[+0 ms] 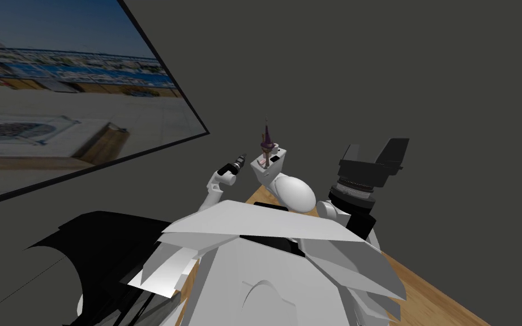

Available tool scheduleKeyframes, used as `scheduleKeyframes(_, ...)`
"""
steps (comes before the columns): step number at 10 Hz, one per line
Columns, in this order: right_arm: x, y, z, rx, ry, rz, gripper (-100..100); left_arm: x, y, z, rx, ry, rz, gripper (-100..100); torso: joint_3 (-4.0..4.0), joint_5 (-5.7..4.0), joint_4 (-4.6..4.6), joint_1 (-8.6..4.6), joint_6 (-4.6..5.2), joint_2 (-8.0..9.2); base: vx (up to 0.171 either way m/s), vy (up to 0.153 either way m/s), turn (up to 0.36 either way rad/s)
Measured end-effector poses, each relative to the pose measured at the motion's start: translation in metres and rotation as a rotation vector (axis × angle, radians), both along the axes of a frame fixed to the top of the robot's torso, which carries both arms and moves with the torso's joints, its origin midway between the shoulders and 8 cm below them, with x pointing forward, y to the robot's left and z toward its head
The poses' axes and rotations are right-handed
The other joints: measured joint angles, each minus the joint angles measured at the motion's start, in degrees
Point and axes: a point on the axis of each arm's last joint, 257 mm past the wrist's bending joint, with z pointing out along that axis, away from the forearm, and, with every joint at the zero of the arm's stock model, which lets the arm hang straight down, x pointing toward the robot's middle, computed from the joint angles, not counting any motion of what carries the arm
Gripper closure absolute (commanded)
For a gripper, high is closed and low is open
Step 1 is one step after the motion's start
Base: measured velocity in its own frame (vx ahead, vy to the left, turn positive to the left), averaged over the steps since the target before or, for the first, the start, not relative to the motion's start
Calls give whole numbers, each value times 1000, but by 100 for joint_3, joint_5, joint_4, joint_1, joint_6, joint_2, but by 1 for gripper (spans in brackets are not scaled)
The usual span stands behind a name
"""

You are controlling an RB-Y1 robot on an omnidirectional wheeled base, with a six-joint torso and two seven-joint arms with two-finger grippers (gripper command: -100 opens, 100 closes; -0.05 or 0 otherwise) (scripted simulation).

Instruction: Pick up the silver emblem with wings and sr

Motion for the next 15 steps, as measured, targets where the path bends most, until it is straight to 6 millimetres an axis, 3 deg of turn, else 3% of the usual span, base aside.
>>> scheduleKeyframes(3, 0, 0, 0, 0, 0, 0, 0, 0, 0, 0, 0, 0, 0, -100, -1, 0, 0, 2, 0, -1, 0, -2, -4)
scheduleKeyframes(15, 0, 0, 0, 0, 0, 0, 0, 63, 32, -43, 93, 220, 80, -100, -1, -1, -1, -4, 1, -2, -6, -14, -3)
